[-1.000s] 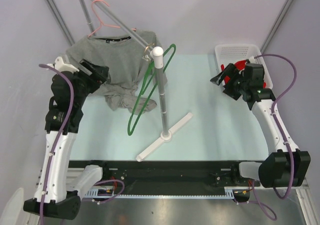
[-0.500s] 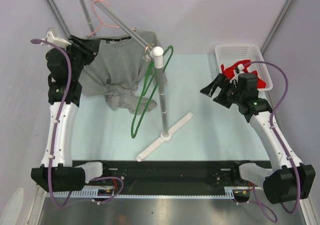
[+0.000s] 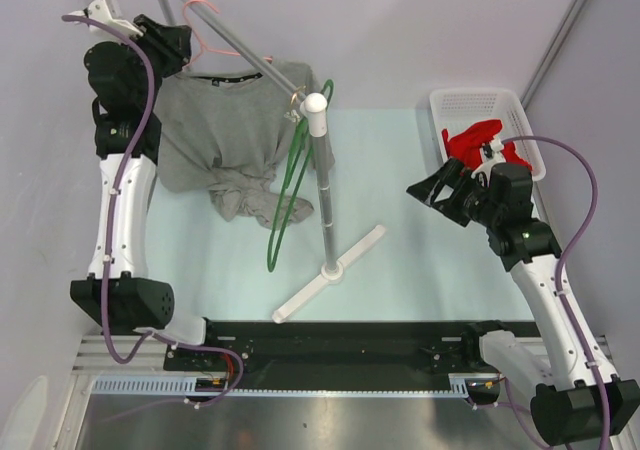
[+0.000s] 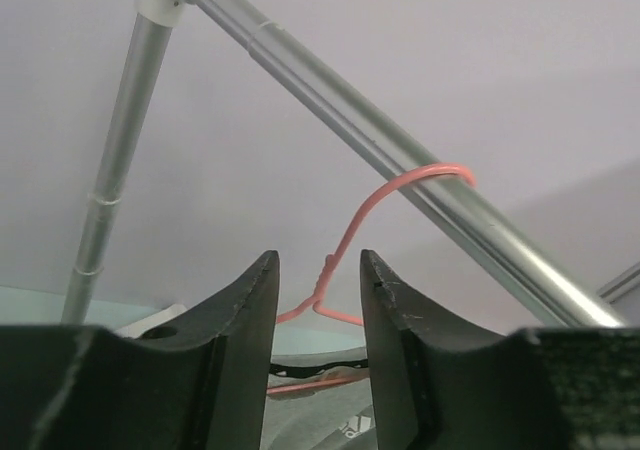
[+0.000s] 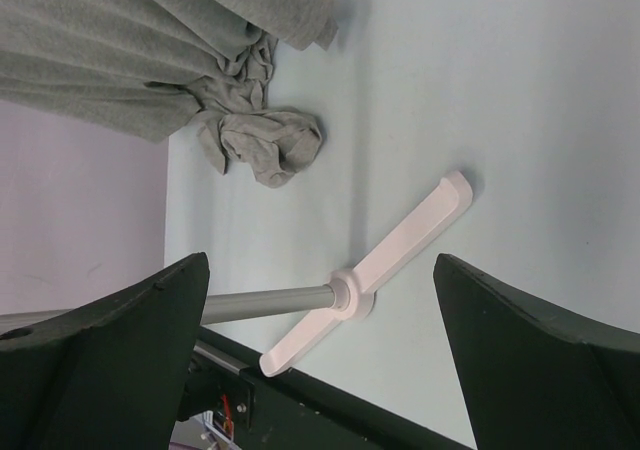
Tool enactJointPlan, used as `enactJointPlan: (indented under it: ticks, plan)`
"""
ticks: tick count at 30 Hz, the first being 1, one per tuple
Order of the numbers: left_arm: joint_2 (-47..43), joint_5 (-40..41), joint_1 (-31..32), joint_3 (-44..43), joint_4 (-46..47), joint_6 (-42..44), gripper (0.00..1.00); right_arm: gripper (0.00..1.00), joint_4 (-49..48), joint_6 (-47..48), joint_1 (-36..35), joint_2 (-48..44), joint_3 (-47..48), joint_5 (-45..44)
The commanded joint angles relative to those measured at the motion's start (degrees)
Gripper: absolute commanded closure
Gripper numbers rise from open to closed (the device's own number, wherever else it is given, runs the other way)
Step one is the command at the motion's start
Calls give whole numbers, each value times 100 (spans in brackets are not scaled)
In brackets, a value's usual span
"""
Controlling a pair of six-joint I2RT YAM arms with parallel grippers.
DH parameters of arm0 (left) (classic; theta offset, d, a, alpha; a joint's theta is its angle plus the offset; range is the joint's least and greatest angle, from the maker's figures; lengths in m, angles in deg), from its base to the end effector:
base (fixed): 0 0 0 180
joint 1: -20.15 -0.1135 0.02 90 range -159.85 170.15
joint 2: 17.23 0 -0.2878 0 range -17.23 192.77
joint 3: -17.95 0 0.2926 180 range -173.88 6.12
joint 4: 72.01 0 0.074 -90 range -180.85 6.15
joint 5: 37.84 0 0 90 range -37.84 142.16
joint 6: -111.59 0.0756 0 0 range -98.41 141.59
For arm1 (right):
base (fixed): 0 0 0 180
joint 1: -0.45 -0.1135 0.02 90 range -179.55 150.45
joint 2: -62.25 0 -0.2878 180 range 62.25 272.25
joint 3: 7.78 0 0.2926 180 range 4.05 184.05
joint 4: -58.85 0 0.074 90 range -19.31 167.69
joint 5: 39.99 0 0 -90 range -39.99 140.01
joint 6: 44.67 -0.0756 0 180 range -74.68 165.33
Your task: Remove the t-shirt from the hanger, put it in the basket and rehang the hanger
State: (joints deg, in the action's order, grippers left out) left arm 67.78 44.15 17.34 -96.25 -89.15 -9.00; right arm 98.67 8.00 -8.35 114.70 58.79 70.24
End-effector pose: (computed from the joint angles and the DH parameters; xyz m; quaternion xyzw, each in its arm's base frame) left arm 0.3960 0.0089 0.5740 -0.1283 0.6166 -0.2288 0.7423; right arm 0.2519 0.0655 0.3502 0.1148 0.8308 0.3420 0.4237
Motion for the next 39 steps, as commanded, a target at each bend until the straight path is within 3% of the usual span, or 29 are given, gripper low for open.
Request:
enactJointPlan:
  ticks: [1,6,15,24,32,37,39]
  plan:
    - [138,-16,-27,-258,-50,782,56,0,128,-12,-17,-129,-25,16]
    - [261,-499,-1,-38,336,888,54,0,172,-3,-17,-164,-113,34]
    - [744,-482,114,-380,302,985,54,0,58,-109,-8,-156,-236,139]
    - [886,-526,219,-486,389,967,71,0,137,-82,1,-244,-253,78]
    - [1070,-552,404,-776,284,967,72,0,189,-82,-8,-323,-245,43]
    - [1140,-579,457,-837,275,967,81,0,225,-100,1,-358,-262,25]
    - [1114,-500,483,-829,223,1002,90,0,233,-100,1,-384,-271,16]
